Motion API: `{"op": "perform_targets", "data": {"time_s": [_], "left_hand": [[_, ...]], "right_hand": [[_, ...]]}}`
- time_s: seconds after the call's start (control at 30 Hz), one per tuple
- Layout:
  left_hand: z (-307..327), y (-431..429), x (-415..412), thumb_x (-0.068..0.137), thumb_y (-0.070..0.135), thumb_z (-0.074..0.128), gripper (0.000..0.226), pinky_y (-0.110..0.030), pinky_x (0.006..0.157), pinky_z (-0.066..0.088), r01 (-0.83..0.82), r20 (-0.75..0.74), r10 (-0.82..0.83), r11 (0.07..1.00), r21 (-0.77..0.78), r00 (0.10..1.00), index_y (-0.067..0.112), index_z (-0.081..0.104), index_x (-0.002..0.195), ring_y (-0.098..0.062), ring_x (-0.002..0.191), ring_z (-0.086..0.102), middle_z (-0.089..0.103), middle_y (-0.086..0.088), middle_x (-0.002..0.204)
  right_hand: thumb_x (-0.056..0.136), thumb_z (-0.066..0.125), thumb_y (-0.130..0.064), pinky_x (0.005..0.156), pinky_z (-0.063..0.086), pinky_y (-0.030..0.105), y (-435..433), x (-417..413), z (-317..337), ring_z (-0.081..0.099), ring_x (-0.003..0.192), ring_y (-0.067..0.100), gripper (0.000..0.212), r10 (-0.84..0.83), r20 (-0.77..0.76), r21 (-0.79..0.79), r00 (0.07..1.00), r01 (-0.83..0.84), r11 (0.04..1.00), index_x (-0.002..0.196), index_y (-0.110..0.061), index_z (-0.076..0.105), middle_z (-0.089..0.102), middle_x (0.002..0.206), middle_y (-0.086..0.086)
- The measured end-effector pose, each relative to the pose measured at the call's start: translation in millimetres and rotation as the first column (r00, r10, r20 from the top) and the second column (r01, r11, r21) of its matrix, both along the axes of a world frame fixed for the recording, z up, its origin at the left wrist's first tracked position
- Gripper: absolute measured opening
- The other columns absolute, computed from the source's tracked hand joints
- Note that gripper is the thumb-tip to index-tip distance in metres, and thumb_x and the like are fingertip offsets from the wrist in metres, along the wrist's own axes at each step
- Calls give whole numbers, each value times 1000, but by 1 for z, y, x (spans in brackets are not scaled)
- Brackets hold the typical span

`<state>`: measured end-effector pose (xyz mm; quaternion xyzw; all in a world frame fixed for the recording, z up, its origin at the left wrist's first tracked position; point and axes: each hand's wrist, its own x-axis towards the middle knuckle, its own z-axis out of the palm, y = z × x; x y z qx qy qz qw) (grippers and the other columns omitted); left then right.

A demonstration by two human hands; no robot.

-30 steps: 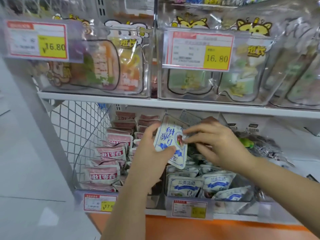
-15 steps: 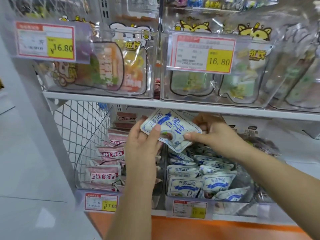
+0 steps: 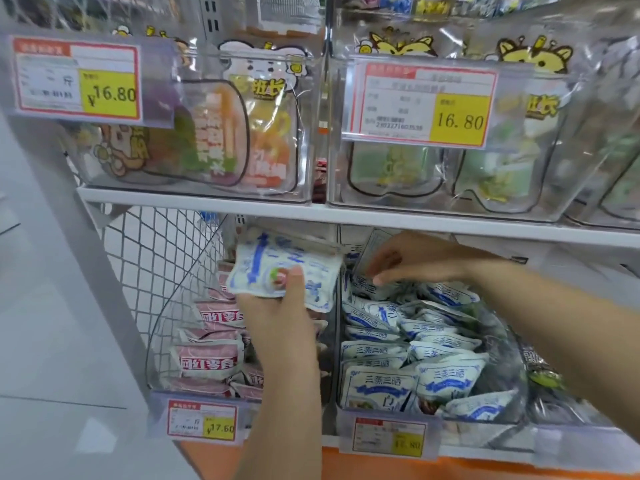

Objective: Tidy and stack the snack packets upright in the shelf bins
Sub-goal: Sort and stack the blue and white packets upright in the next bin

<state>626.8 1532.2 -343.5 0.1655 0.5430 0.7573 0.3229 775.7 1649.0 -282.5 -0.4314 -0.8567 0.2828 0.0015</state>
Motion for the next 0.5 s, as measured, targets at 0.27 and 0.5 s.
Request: {"op": "perform_targets", "data": {"time_s": [0.27,0.5], "left_hand": [[0,9,-1,86,23,66,34,-42,92,50,-51,153,61,997,-66,986,11,47,112,-19,95,62,61,-1,101],[-2,15,-2,86,23,67,31,-43,94,49,-47,172,58,997,-64,983,16,50,110,-20,101,62,61,-1,108]], "right_hand": [[80,69,-13,102,41,35,34,-29,-52,53,118,23,53,79,601,91,796,-166,982,130,-19,52,56,131,2],[78,71,-31,99,42,39,42,-36,-71,52,116,25,52,86,713,121,696,-243,963,127,-28,55,55,130,-2]]}}
